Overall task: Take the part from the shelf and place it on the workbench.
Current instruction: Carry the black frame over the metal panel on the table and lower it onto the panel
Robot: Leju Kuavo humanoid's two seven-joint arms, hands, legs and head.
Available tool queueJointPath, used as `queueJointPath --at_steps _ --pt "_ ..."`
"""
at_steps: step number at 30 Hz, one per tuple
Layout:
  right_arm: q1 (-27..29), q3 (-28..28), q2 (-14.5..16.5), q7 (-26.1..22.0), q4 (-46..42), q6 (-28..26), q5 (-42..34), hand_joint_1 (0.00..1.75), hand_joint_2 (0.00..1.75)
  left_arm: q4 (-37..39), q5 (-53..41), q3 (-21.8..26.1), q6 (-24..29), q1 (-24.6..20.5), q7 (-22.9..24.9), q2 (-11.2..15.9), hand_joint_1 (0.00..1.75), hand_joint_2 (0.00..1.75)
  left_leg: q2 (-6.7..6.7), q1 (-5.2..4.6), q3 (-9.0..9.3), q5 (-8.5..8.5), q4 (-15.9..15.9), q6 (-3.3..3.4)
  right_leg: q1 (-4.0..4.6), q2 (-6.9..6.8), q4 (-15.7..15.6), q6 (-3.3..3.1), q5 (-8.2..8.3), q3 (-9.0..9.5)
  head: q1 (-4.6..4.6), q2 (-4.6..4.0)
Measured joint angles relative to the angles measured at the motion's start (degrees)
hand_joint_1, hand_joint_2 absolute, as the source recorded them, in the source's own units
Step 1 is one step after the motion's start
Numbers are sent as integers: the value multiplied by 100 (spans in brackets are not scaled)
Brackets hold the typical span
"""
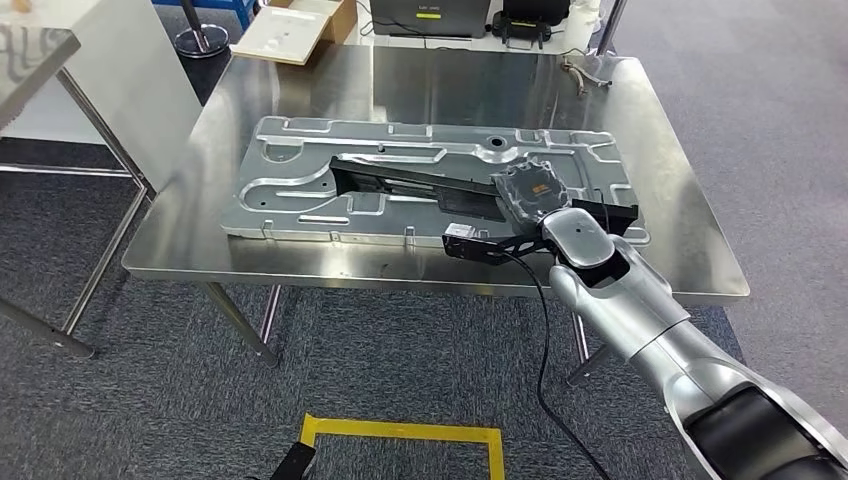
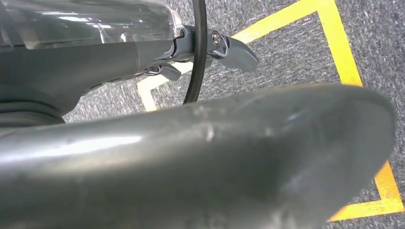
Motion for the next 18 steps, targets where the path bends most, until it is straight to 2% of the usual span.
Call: queueJointPath --at_steps 1,2,4,6,7,9,10,11,12,14,15,16,18 --pt "-6 -44 71 -15 57 -13 10 175 175 0 1 -14 0 1 7 -2 0 0 22 -7 -7 -3 -3 -8 36 -34 -212 -54 32 93 -1 0" --pt "-9 -81 135 -31 110 -24 16 175 175 0 2 -21 0 3 13 -4 0 0 49 -6 -16 -4 -11 -23 58 -53 -290 -78 4 123 0 0" --pt "-4 -133 215 -59 207 -29 26 175 175 0 4 -30 2 1 22 -1 0 0 95 -6 -14 -17 -19 -73 45 -13 -402 -54 18 161 0 0" --pt "2 -162 233 -72 287 -29 33 175 175 0 5 -46 3 -6 26 2 0 0 112 -10 -70 -154 145 -149 -5 -4 -515 -18 58 229 1 0" --pt "2 -171 223 -73 331 -29 36 175 175 0 6 -56 3 -9 28 3 0 0 114 0 -177 -302 386 -189 -26 -12 -554 -4 72 257 1 0" --pt "7 -180 183 -73 428 -31 36 175 175 0 10 -72 2 -9 39 5 0 0 118 40 -511 -641 1077 -261 -27 -16 -559 -9 67 266 1 0" --pt "19 -183 154 -78 480 -38 37 175 175 0 14 -76 2 -2 45 10 0 0 121 65 -653 -727 1353 -293 -32 -15 -550 -4 59 265 1 0" --pt "33 -186 132 -85 529 -52 41 175 175 0 19 -80 2 6 49 15 0 0 124 90 -716 -711 1457 -323 -43 -10 -534 9 48 264 1 0" --pt "40 -195 115 -97 572 -71 48 175 175 0 28 -88 2 12 50 24 0 0 128 116 -668 -584 1343 -353 -61 1 -510 32 32 264 0 0" --pt "38 -223 103 -119 644 -107 62 175 175 0 46 -113 3 13 50 38 0 0 113 170 -341 -219 670 -406 -105 28 -430 109 -25 262 0 0" --pt "32 -239 98 -126 671 -121 70 175 175 0 54 -127 4 9 50 42 0 0 87 181 -186 -101 355 -399 -107 49 -374 154 -57 251 1 0" --pt "29 -254 94 -130 697 -131 80 175 175 0 59 -140 4 7 52 44 0 0 65 182 -93 -51 162 -370 -105 67 -334 196 -77 238 1 0" --pt "29 -282 86 -137 748 -145 109 175 175 0 68 -156 5 8 58 48 0 0 46 152 -71 -55 95 -260 -95 94 -311 261 -79 219 1 0"
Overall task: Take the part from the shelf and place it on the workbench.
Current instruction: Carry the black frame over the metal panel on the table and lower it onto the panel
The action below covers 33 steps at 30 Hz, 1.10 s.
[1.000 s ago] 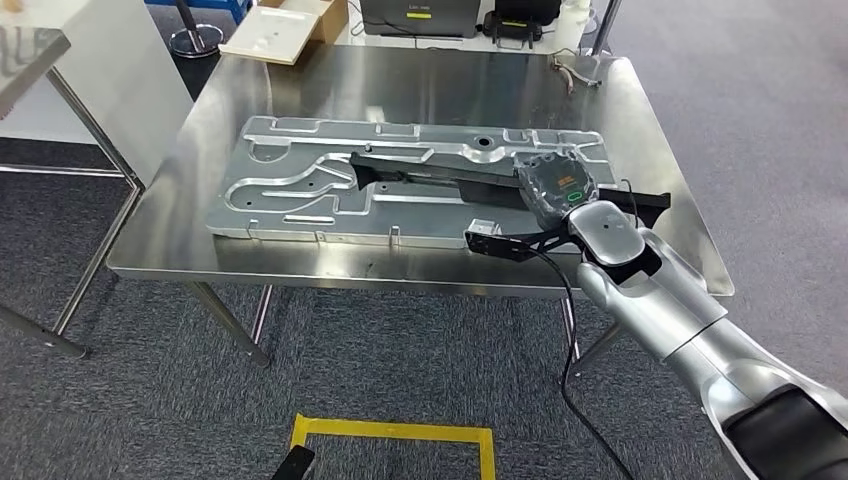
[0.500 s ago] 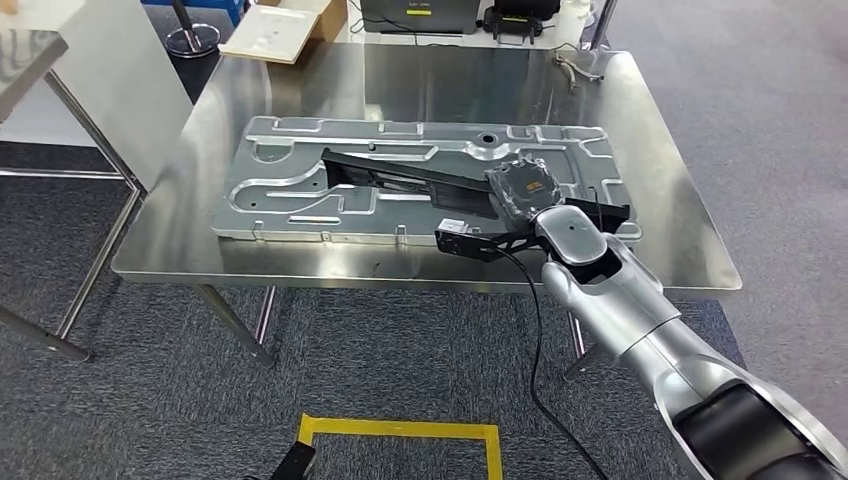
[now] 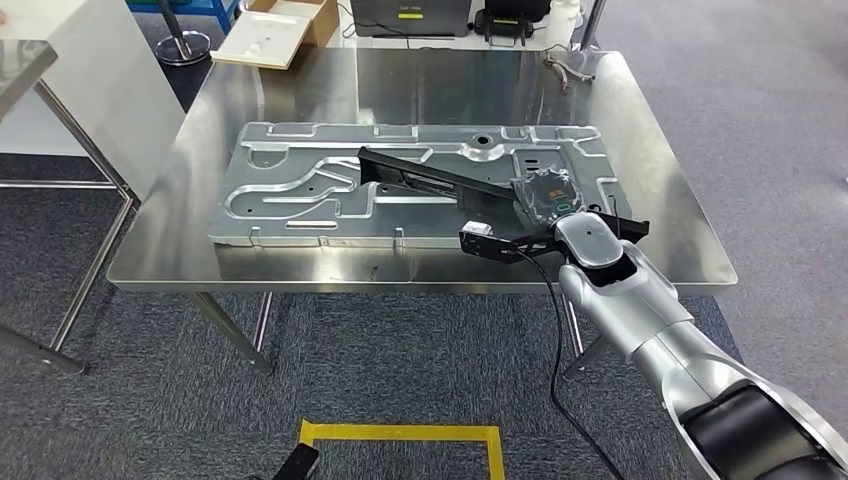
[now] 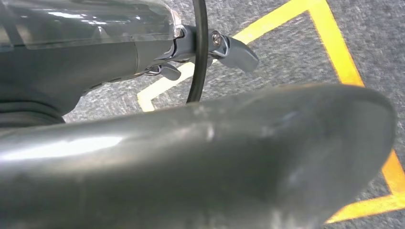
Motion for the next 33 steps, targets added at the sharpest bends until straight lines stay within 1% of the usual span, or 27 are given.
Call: queueJointPath --at_steps 2,3,4,6,7,8,9,10,11,12,13,14,15,16,18,19,20,22,23,24,25,26,27,28,29,32,33 --pt "8 -32 4 -7 53 -3 23 175 175 0 10 -7 7 -2 3 3 0 0 13 2 2 27 -14 92 -23 0 10 46 -19 -19 1 0" --pt "11 -51 13 -9 81 -5 33 175 175 0 17 -9 11 -8 4 3 0 0 16 10 5 43 -29 131 -32 1 112 63 -93 -66 2 0" --pt "13 -70 28 -13 109 -8 41 175 175 0 24 -10 15 -14 6 2 0 0 18 19 8 56 -41 160 -37 3 328 73 -223 -165 2 0" --pt "26 -108 74 -21 176 -14 61 175 175 0 35 -12 19 -18 17 3 0 0 21 13 3 59 -44 190 -41 9 1017 84 -548 -482 2 0" --pt "36 -123 94 -28 208 -17 73 175 175 0 39 -13 20 -17 25 4 0 0 21 7 4 57 -43 194 -42 12 1335 83 -650 -637 3 0" --pt "46 -133 108 -37 235 -19 89 175 175 0 44 -15 22 -15 33 5 0 0 22 1 8 55 -43 196 -41 12 1502 76 -659 -724 3 0" --pt "50 -145 120 -45 255 -20 108 175 175 0 50 -21 26 -14 39 6 0 0 22 -5 17 53 -42 196 -38 12 1451 57 -559 -706 2 0" --pt "50 -159 133 -51 268 -20 123 175 175 0 57 -31 28 -15 42 7 0 0 23 -9 30 49 -42 193 -31 10 1197 28 -380 -585 3 0" --pt "45 -173 151 -55 278 -19 136 175 175 0 65 -44 30 -17 43 6 0 0 23 -12 44 45 -43 189 -16 -4 824 -15 -181 -403 3 0" --pt "36 -189 179 -58 288 -19 144 175 175 0 75 -59 31 -17 43 2 0 0 27 -23 50 39 -43 177 15 -39 460 -65 -46 -216 2 0" --pt "24 -201 214 -63 299 -18 148 175 175 0 85 -75 30 -17 43 -1 0 0 32 -28 46 37 -43 160 46 -68 191 -102 24 -90 2 0" --pt "14 -210 257 -70 311 -18 154 175 175 0 97 -92 30 -16 43 -3 0 0 41 -31 40 41 -49 136 74 -91 45 -127 34 -28 2 0" --pt "7 -220 305 -80 325 -18 160 175 175 0 107 -108 29 -13 44 -5 0 0 53 -32 38 47 -64 103 95 -98 -4 -138 13 -15 2 0" --pt "3 -231 354 -90 337 -18 169 175 175 0 112 -122 29 -12 44 -4 0 0 64 -33 48 55 -86 66 90 -79 -43 -140 27 -12 2 0" --pt "5 -253 426 -102 362 -17 190 175 175 0 118 -143 31 -11 45 -1 0 0 82 -36 41 -8 -35 -2 55 -67 -129 -159 69 36 1 0" --pt "5 -260 444 -105 373 -16 198 175 175 0 119 -148 32 -13 45 1 0 0 87 -40 -27 -118 128 -29 37 -70 -171 -175 89 61 2 0" --pt "8 -263 451 -107 383 -16 204 175 175 0 121 -150 33 -14 46 2 0 0 90 -35 -156 -282 412 -48 31 -76 -191 -189 97 76 2 0" --pt "17 -263 451 -111 401 -16 210 175 175 0 125 -150 33 -1 51 3 0 0 95 -36 -504 -605 1131 -78 42 -75 -191 -214 91 78 2 0" --pt "23 -263 451 -113 408 -16 213 175 175 0 127 -150 33 11 54 4 0 0 98 -36 -619 -655 1355 -88 48 -69 -186 -217 87 78 1 0" --pt "27 -263 451 -113 414 -16 214 175 175 0 128 -150 34 22 55 7 0 0 100 -36 -635 -592 1370 -93 51 -60 -177 -216 80 80 1 0" --pt "29 -263 451 -113 417 -16 214 175 175 0 129 -151 34 27 56 11 0 0 102 -35 -540 -431 1160 -92 50 -47 -161 -208 71 82 1 0" --pt "29 -264 451 -113 418 -16 215 175 175 -1 129 -151 35 26 56 15 0 0 99 -33 -355 -227 777 -87 48 -34 -137 -192 56 82 1 0" --pt "29 -263 451 -113 418 -16 216 175 175 -1 130 -152 35 20 56 19 0 0 83 -37 -176 -82 411 -68 55 -20 -106 -167 35 76 1 0" --pt "27 -264 450 -113 419 -16 216 175 175 -1 130 -153 34 14 55 21 0 0 74 -40 -37 12 130 -35 62 -6 -73 -140 16 68 2 0" --pt "24 -266 448 -112 421 -16 216 175 175 -1 130 -154 34 13 56 22 0 0 67 -47 39 42 -27 3 71 3 -51 -113 3 60 2 0" --pt "25 -273 442 -105 430 -16 217 175 175 -2 129 -155 35 21 60 26 0 0 87 -65 61 54 -88 126 66 16 -42 -38 -3 52 2 0" --pt "26 -277 442 -104 434 -16 217 175 175 -2 128 -155 36 18 60 27 0 0 93 -60 69 69 -106 162 58 18 14 -14 -48 27 2 0"
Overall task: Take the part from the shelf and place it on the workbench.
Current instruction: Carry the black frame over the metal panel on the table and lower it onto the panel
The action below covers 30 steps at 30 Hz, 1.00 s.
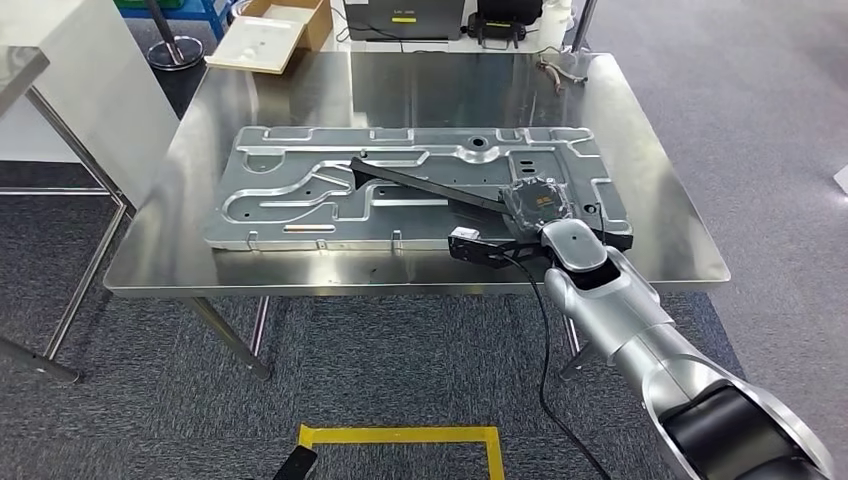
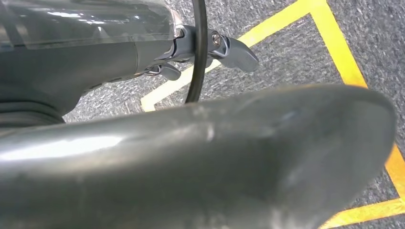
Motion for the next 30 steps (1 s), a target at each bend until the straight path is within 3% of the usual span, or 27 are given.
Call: queueJointPath --at_steps 2,4,5,6,7,9,11,13,16,17,19,20,21,24,27,30 --pt "3 -8 3 1 14 1 0 175 175 0 1 0 -1 -10 0 -1 0 0 9 18 10 23 -30 50 -22 3 432 45 -257 -199 1 0" --pt "25 -10 22 1 34 2 0 175 175 0 2 0 -1 -13 0 0 0 0 15 16 3 21 -31 68 -40 4 1174 79 -587 -561 1 0" --pt "43 -10 33 -1 46 2 0 175 175 0 2 0 -1 -11 0 1 0 0 17 15 3 17 -30 71 -48 4 1447 87 -655 -704 0 0" --pt "56 -10 41 -1 56 2 0 175 175 0 2 0 0 -8 0 2 0 0 19 14 8 13 -29 72 -52 4 1531 86 -614 -762 0 0" --pt "61 -10 46 -2 63 2 1 175 175 1 3 0 -1 -7 0 2 0 0 19 14 19 7 -28 68 -54 3 1396 74 -469 -714 -1 0" --pt "54 -10 61 -5 69 5 7 175 175 1 5 -1 -2 -8 0 0 0 0 16 13 51 -11 -30 48 -41 -22 653 19 -50 -376 0 0" --pt "37 -10 106 -11 69 14 18 175 175 2 14 -3 -2 -10 1 -1 0 0 20 -2 58 -32 -30 1 5 -57 41 -43 133 -96 1 0" --pt "29 -10 171 -20 72 31 31 175 175 1 27 -5 -2 -9 3 1 0 0 35 -8 58 -45 -48 -64 43 -53 -98 -87 99 -43 0 0" --pt "33 -12 233 -25 74 61 49 175 175 0 44 -14 -2 -13 7 3 0 0 51 -5 29 -156 80 -161 0 -38 -185 -168 104 44 -2 0" --pt "34 -12 239 -25 75 72 57 175 175 0 52 -18 -2 -15 7 3 0 0 51 -3 -80 -280 316 -184 -12 -47 -212 -198 103 84 -3 0" --pt "43 -12 238 -26 87 98 79 175 175 0 73 -23 -2 -6 9 4 0 0 50 7 -465 -589 1050 -215 7 -62 -214 -244 69 127 -3 0" --pt "53 -12 228 -27 96 108 91 175 175 0 82 -25 -2 6 11 4 0 0 51 9 -657 -673 1367 -227 15 -61 -208 -251 48 144 -2 0" --pt "62 -12 213 -29 104 115 99 175 175 0 90 -28 -2 19 13 4 0 0 51 9 -766 -643 1501 -236 19 -55 -198 -251 22 163 -2 0" --pt "69 -12 175 -37 111 116 112 175 175 0 99 -34 -1 36 15 8 0 0 51 9 -731 -333 1256 -239 19 -34 -176 -237 -38 211 -3 0" --pt "69 -12 169 -38 111 116 115 175 175 0 102 -36 0 33 16 10 0 0 51 9 -631 -192 1028 -233 18 -29 -170 -230 -60 234 -3 0" --pt "57 -11 133 -38 118 116 133 175 175 0 109 -51 -2 21 19 22 0 0 12 -18 -209 94 131 -116 38 1 -117 -128 -166 308 -3 0"
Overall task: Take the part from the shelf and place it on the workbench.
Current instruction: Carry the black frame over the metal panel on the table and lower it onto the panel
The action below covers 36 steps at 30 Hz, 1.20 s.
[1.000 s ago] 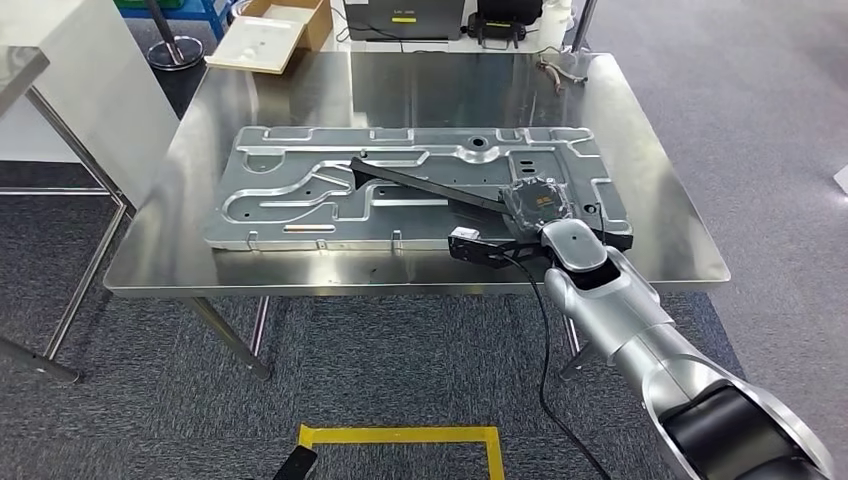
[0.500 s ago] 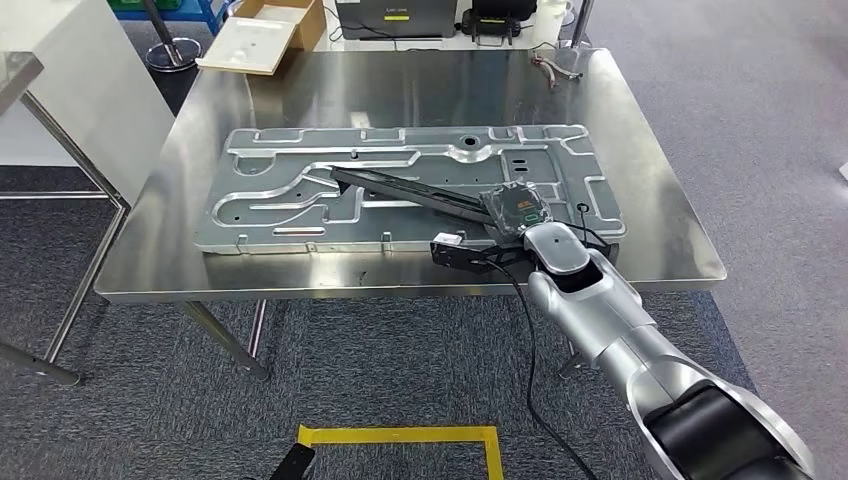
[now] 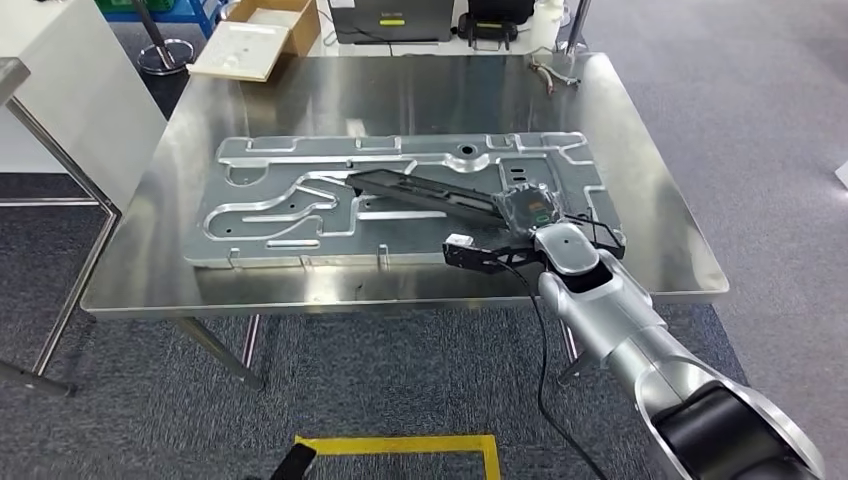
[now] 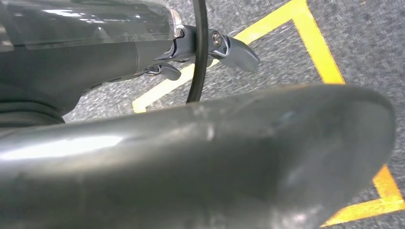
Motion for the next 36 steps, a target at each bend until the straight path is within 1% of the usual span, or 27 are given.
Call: queueJointPath --at_steps 1,3,4,5,7,8,9,10,11,12,13,14,16,17,19,20,22,23,24,25,27,28,29,31,33,34,36 --pt "-6 1 -8 1 1 -1 5 175 175 0 1 -7 -1 0 1 3 0 0 -11 0 100 6 -166 58 3 18 34 40 -21 19 -1 0" --pt "-15 1 -9 2 2 -2 9 175 175 0 2 -28 -5 -5 1 5 0 0 -7 23 195 -26 -210 141 -20 36 221 89 -42 -42 1 0" --pt "-18 1 -9 3 7 -5 9 175 175 0 2 -43 -11 -18 1 4 0 0 -5 36 248 -40 -230 168 -32 39 443 114 -107 -164 2 0" --pt "-18 2 -5 3 16 -8 10 175 175 0 2 -58 -17 -30 2 3 0 0 -5 40 282 -58 -243 186 -50 36 747 141 -208 -359 3 0" --pt "-12 5 21 -5 46 -13 30 175 175 0 1 -80 -27 -42 7 1 0 0 -6 41 320 -100 -246 199 -88 37 1397 187 -429 -828 2 0" --pt "-12 11 44 -12 68 -8 52 175 175 0 0 -87 -33 -39 11 1 0 0 -8 42 346 -127 -245 194 -106 36 1573 200 -440 -1001 2 0" --pt "-21 20 68 -22 95 2 79 175 175 0 -1 -94 -41 -35 14 -1 0 0 -10 42 383 -157 -245 185 -120 35 1559 204 -342 -1074 2 0" --pt "-45 36 92 -36 126 17 108 175 175 0 -2 -104 -52 -34 16 -4 0 0 -12 43 431 -190 -245 172 -131 32 1340 199 -136 -1035 2 0" --pt "-86 58 119 -55 165 34 136 175 175 0 -3 -118 -66 -37 16 -10 0 0 -13 43 482 -222 -246 156 -136 19 970 183 130 -905 3 0" --pt "-144 87 148 -73 214 52 161 175 175 0 -4 -134 -78 -45 17 -17 0 0 -14 36 523 -254 -246 135 -126 -7 582 162 332 -750 3 0" --pt "-214 126 185 -94 276 73 185 175 175 0 -3 -156 -90 -58 19 -23 0 0 -17 30 543 -281 -250 107 -108 -32 278 135 406 -627 2 0" --pt "-276 168 219 -120 340 87 205 175 175 0 -3 -179 -98 -71 23 -29 0 0 -19 25 546 -302 -266 72 -88 -56 88 104 421 -551 3 0" --pt "-350 262 261 -203 459 101 237 175 175 0 0 -221 -104 -88 39 -34 0 0 -18 7 562 -293 -258 -12 -61 -75 -12 37 359 -498 2 0" --pt "-362 312 265 -256 503 96 248 175 175 0 3 -235 -103 -92 50 -35 0 0 -12 10 577 -308 -235 -49 -63 -92 -35 2 396 -456 2 0" --pt "-408 415 260 -350 593 88 262 175 175 0 16 -257 -103 -107 64 -37 0 0 4 19 510 -452 4 -94 -60 -147 -48 -72 393 -364 1 0" --pt "-435 464 254 -382 641 85 267 175 175 0 28 -270 -103 -113 68 -38 0 0 8 28 361 -598 285 -106 -47 -178 -51 -109 375 -326 1 0" --pt "-464 545 243 -414 743 81 282 175 175 0 56 -293 -103 -104 74 -37 0 0 13 29 -72 -889 983 -129 -6 -207 -47 -163 322 -278 1 0" --pt "-461 579 241 -423 789 76 292 175 175 0 75 -305 -101 -89 78 -36 0 0 13 29 -259 -941 1218 -137 13 -209 -46 -179 292 -251 1 0" --pt "-456 605 240 -427 831 69 304 175 175 0 91 -317 -99 -74 80 -33 0 0 14 27 -353 -871 1250 -133 30 -204 -45 -184 259 -215 1 0" --pt "-456 623 240 -431 870 60 315 175 175 0 105 -332 -97 -65 82 -31 0 0 13 26 -348 -682 1080 -115 42 -197 -44 -185 225 -170 1 0" --pt "-470 644 240 -431 936 34 344 175 175 0 122 -356 -93 -63 82 -26 0 0 -14 19 -137 -151 359 -54 54 -185 -41 -171 151 -70 2 0" --pt "-481 652 240 -429 970 22 360 175 175 0 128 -364 -91 -67 83 -24 0 0 -33 6 -46 -17 49 -25 56 -175 -37 -156 123 -40 2 0" --pt "-492 661 240 -427 997 13 373 175 175 0 137 -369 -90 -69 84 -22 0 0 -49 -10 16 66 -146 4 59 -165 -33 -132 100 -30 2 0" --pt "-512 674 238 -419 1039 9 393 175 175 0 155 -373 -87 -61 86 -18 0 0 -53 -45 40 77 -231 59 62 -144 -34 -71 71 -30 1 0" --pt "-536 676 235 -412 1059 8 401 175 175 0 166 -377 -86 -56 86 -19 0 0 -38 -11 103 161 -290 123 58 -114 4 -12 7 -26 1 0" --pt "-550 676 234 -410 1073 8 401 175 175 0 168 -379 -86 -68 85 -21 0 0 -32 14 136 173 -323 147 50 -81 129 16 -76 -73 1 0" --pt "-559 676 234 -409 1115 6 401 175 175 0 172 -380 -86 -96 84 -24 0 0 -27 38 175 175 -357 177 0 -15 726 75 -371 -360 2 0"
